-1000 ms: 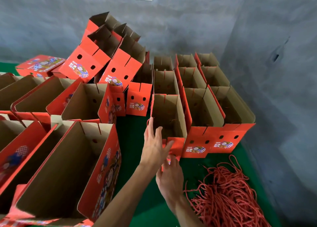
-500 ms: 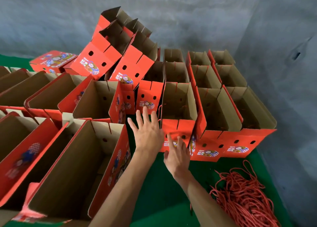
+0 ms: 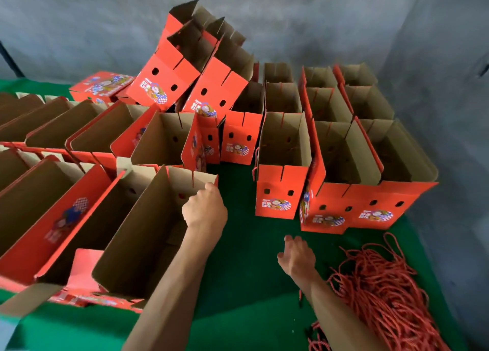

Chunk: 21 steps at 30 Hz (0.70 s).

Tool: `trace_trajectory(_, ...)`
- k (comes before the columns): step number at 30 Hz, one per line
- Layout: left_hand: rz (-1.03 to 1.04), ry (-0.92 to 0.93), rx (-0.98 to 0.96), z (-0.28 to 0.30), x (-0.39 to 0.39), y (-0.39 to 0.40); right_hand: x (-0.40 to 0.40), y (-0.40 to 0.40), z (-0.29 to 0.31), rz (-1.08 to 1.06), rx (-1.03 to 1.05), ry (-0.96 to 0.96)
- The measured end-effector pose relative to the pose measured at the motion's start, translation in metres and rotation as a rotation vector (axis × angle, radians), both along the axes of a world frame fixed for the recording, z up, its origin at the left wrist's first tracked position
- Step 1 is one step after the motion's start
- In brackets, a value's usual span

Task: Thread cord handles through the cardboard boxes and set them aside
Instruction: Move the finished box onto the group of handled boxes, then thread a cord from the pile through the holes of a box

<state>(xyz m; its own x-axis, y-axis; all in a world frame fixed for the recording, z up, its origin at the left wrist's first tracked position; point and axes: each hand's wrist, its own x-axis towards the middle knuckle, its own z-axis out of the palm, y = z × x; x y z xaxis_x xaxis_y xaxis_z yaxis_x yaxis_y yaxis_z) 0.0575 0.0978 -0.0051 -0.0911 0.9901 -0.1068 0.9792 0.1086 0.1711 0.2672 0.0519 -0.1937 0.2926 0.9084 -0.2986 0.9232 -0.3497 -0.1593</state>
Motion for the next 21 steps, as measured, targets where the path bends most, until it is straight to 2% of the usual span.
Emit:
trace_trajectory(5,-0.094,-0.009,-0.029,0.002,0.022,-0.005,0.022,-0.050,-0.020,-0.036,-0.276,-0.015)
trace_trajectory(10,-0.133,-0.068,-0.034,0.003,0.047,-0.013,0.024,-0.075,-0.022,-0.043,-0.425,0.095)
trace_trajectory(15,-0.194,-0.154,-0.046,0.003,0.063,-0.024,0.016,-0.092,-0.030,-0.058,-0.356,0.118)
trace_trajectory(21,-0.343,-0.189,-0.187,0.003,0.075,-0.035,0.021,-0.100,-0.018,-0.044,-0.189,0.170)
